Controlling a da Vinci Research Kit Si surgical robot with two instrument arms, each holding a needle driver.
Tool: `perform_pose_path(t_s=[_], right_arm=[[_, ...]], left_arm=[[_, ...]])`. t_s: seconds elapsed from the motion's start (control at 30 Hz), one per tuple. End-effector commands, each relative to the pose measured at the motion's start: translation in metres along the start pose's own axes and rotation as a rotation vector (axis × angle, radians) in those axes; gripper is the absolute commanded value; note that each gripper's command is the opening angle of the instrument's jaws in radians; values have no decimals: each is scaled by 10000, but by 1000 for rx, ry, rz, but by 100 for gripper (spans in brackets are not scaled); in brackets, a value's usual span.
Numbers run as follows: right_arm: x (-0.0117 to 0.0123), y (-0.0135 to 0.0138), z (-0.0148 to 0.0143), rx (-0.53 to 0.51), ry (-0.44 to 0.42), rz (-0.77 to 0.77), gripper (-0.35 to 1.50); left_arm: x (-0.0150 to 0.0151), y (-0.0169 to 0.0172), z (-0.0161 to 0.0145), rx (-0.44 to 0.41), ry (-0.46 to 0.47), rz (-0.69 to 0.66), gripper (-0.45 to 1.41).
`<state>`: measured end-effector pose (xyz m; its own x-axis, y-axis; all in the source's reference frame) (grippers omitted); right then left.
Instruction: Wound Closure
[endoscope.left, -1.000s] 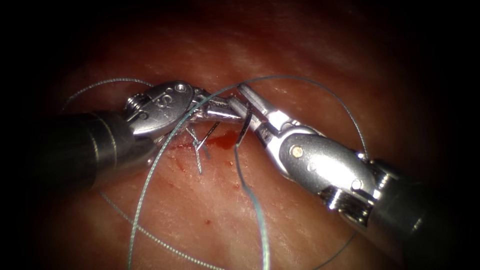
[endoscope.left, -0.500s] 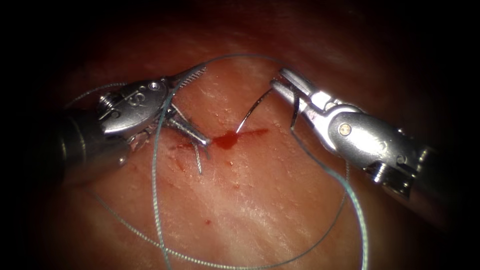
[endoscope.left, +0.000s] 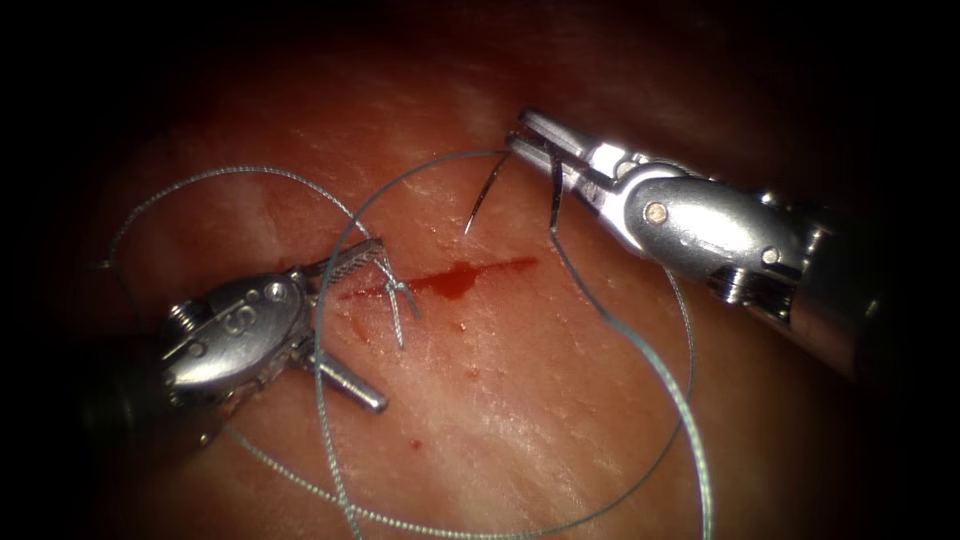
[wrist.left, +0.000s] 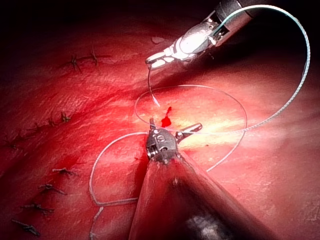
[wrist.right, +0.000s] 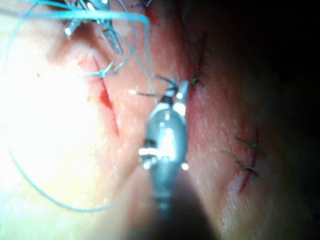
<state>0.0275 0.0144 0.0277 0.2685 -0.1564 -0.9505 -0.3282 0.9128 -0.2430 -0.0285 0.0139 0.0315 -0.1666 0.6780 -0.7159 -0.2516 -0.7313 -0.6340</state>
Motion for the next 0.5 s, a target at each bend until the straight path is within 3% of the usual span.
perform_pose_path(t_s=[0.03,0.5], right_arm=[[-3,3,11,5,3,-11,-35],[-18,-15,35,90,2,-181,-35]], left_arm=[[-5,-4,8,-2,-7,4,106],[-3,-1,27,0,-15,4,103]])
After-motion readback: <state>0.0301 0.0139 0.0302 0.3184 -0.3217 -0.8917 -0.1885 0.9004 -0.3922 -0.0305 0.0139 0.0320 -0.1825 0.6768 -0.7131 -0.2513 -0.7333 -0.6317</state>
